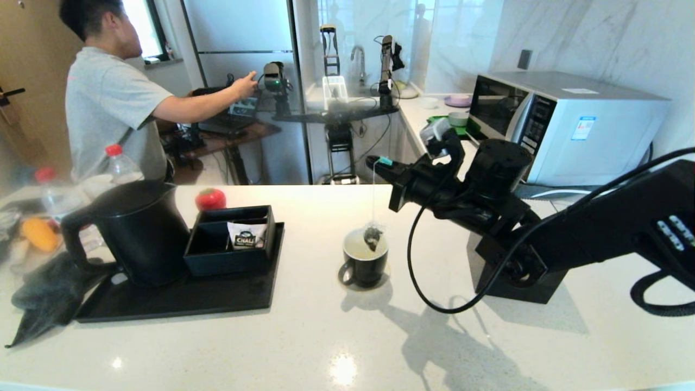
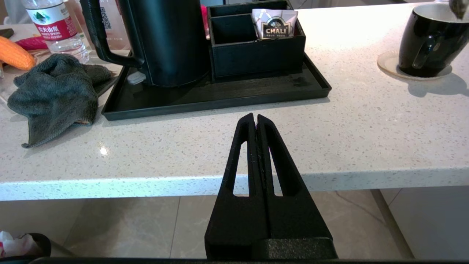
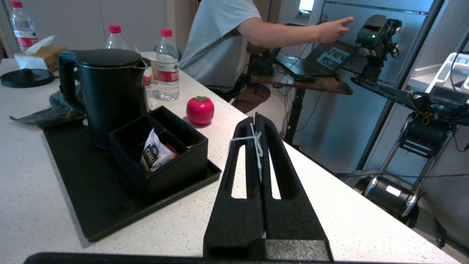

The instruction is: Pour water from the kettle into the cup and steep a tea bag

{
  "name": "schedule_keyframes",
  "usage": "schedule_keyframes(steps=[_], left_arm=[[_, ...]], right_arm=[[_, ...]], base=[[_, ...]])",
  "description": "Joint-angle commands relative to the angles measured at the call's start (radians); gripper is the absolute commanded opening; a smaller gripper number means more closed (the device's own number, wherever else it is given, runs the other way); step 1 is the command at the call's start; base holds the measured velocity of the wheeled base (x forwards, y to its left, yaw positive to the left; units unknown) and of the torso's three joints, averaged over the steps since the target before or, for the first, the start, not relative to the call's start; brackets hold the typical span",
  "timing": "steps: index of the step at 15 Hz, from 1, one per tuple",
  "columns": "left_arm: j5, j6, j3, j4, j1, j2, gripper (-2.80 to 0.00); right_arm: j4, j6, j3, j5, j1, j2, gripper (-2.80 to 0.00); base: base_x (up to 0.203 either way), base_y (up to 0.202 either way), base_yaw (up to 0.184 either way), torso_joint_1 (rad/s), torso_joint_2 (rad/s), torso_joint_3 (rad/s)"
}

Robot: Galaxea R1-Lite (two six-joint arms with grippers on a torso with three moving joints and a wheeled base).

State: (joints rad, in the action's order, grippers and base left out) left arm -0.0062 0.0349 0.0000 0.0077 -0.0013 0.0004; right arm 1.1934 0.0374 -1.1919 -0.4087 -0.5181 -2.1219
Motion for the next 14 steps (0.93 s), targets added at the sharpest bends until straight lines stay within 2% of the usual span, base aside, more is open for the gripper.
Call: schedule_keyframes(steps=[1, 9, 14], left_arm=[[0.000, 0.000, 0.000, 0.000, 0.000, 0.000, -2.80], [0.000, 0.000, 0.000, 0.000, 0.000, 0.000, -2.80], [0.000, 0.000, 0.000, 0.000, 0.000, 0.000, -2.80]], right_arm=[[0.011, 0.001, 0.005, -0.002, 0.003, 0.005, -2.80], [0.098, 0.006, 0.206, -0.002, -0.002, -0.018, -2.80], [0.103, 0.007, 0.242, -0.002, -0.005, -0.026, -2.80]], base=[[0.000, 0.000, 0.000, 0.000, 0.00, 0.000], [0.000, 0.000, 0.000, 0.000, 0.00, 0.000], [0.000, 0.000, 0.000, 0.000, 0.00, 0.000]])
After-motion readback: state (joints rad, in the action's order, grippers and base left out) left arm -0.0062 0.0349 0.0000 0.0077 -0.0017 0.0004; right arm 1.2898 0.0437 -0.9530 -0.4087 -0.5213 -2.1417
